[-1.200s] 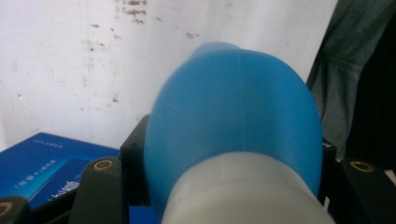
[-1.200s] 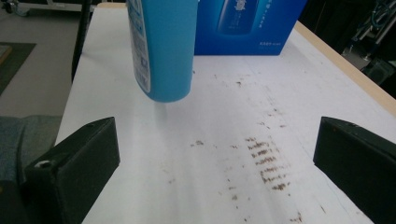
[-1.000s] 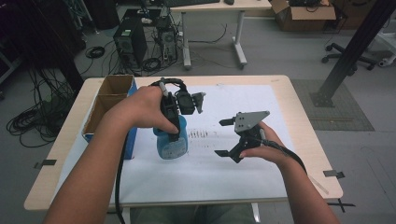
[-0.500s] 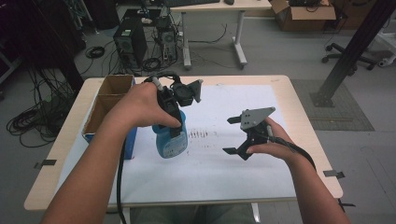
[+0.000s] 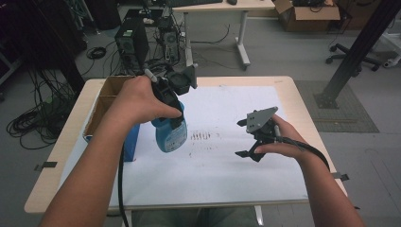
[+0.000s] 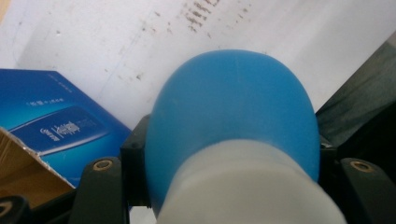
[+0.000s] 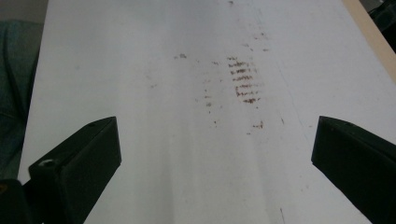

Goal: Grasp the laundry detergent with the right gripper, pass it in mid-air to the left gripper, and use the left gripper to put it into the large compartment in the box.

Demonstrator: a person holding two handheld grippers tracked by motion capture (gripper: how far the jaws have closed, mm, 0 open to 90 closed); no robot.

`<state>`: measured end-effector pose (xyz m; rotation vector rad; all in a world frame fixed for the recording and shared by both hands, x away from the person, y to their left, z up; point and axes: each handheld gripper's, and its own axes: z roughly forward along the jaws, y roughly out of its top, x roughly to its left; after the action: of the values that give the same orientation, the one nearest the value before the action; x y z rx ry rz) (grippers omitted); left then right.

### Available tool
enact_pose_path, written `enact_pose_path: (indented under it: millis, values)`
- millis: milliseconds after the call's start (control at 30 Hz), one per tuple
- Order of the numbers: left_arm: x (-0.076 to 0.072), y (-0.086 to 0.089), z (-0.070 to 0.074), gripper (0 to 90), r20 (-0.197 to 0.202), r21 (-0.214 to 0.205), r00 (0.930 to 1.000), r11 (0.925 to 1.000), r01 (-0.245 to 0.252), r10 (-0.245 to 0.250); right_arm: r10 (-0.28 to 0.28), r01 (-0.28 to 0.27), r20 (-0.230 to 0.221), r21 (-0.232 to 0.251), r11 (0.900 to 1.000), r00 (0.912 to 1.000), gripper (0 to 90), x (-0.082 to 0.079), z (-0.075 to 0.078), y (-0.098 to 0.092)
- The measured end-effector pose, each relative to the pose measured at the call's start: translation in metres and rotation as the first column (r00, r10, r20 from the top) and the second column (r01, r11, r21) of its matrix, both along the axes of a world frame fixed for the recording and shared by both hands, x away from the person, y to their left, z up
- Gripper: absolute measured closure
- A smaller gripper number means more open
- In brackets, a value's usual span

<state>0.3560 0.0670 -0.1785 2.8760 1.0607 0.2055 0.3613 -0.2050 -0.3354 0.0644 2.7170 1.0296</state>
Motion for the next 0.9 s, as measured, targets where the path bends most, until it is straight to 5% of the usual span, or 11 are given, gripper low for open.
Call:
enact_pose_path:
  millis: [433, 633, 900]
  values:
    - [0.008, 0.017, 0.023, 38.3, -0.020, -0.015, 0.9970, 0.9970, -0.076, 0.075, 0.011, -0.020, -0.055, -0.178, 0.9838, 0.9984, 2.0, 0.015, 0.009, -0.006]
    - [0.013, 0.031, 0.037, 38.3, -0.018, -0.017, 0.9917, 0.9917, -0.128, 0.127, 0.008, -0.032, -0.090, -0.264, 0.9640, 0.9959, 2.3, 0.022, 0.006, -0.009]
    - [0.020, 0.054, 0.054, 38.3, -0.019, -0.041, 0.9775, 0.9767, -0.211, 0.210, 0.005, -0.042, -0.123, -0.301, 0.9526, 0.9924, 2.6, 0.028, 0.004, -0.013]
